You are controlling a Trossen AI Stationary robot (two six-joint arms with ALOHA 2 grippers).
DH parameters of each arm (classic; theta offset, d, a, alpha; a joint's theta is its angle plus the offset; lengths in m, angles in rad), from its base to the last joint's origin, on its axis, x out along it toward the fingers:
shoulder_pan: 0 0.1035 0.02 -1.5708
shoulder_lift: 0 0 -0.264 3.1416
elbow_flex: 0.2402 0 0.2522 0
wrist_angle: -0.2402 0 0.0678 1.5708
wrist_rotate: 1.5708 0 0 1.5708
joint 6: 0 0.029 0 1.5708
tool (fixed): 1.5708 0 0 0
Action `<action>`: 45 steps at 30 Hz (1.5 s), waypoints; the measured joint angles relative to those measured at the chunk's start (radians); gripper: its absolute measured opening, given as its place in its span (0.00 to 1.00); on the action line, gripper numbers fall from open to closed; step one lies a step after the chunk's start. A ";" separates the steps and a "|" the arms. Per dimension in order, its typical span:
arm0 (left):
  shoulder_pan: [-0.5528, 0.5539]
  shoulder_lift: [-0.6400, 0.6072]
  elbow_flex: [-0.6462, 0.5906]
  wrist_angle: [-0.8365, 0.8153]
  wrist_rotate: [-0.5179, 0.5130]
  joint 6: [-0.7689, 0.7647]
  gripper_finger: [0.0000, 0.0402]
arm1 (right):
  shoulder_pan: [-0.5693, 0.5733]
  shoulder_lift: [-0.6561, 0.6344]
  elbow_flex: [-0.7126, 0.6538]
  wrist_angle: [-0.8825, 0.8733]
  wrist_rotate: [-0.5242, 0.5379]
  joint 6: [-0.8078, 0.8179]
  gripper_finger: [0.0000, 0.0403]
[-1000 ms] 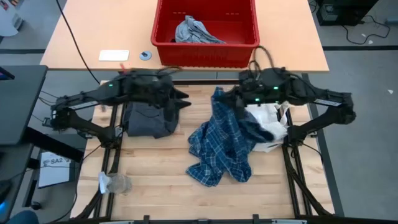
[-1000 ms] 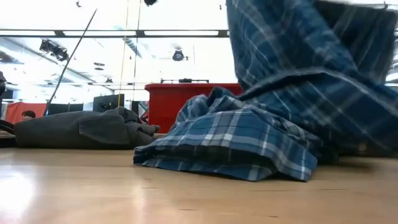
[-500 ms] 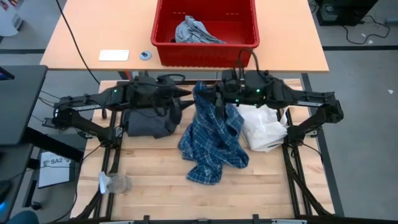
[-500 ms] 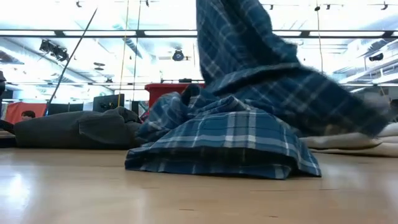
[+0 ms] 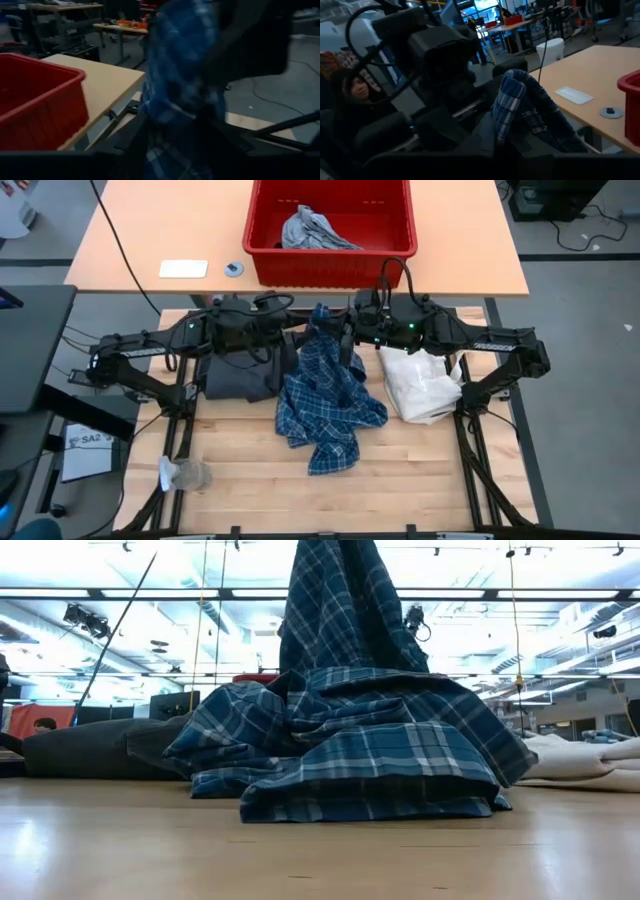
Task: Fold Laundry from Bin
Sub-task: Fold the plaid pants
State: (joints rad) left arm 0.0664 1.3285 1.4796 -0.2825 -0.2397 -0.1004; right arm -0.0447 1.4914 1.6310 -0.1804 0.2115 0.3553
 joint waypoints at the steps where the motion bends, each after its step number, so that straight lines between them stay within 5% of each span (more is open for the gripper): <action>1: 0.000 0.008 0.000 0.020 0.014 0.007 0.37 | -0.004 0.002 0.000 0.000 0.001 0.001 0.04; 8: 0.001 0.009 0.000 0.024 0.056 -0.003 0.03 | -0.030 0.010 0.000 -0.020 0.001 0.002 0.12; 19: 0.001 -0.059 0.070 -0.219 0.097 -0.087 0.01 | -0.029 -0.095 0.000 -0.216 -0.026 -0.123 0.35; 27: -0.033 -0.075 0.162 -0.216 0.290 -0.012 0.00 | 0.006 -0.210 -0.018 -0.518 -0.007 -0.172 0.40; 34: -0.051 -0.075 0.185 -0.234 0.297 -0.046 0.00 | 0.064 -0.378 -0.335 -0.442 0.050 -0.159 0.39; 45: -0.066 -0.081 0.184 -0.237 0.313 -0.106 0.00 | 0.150 -0.494 -0.905 -0.109 0.056 -0.438 0.42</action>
State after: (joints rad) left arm 0.0006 1.2475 1.6638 -0.5193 0.0735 -0.2069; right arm 0.1055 0.9970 0.7263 -0.2896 0.2672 -0.0822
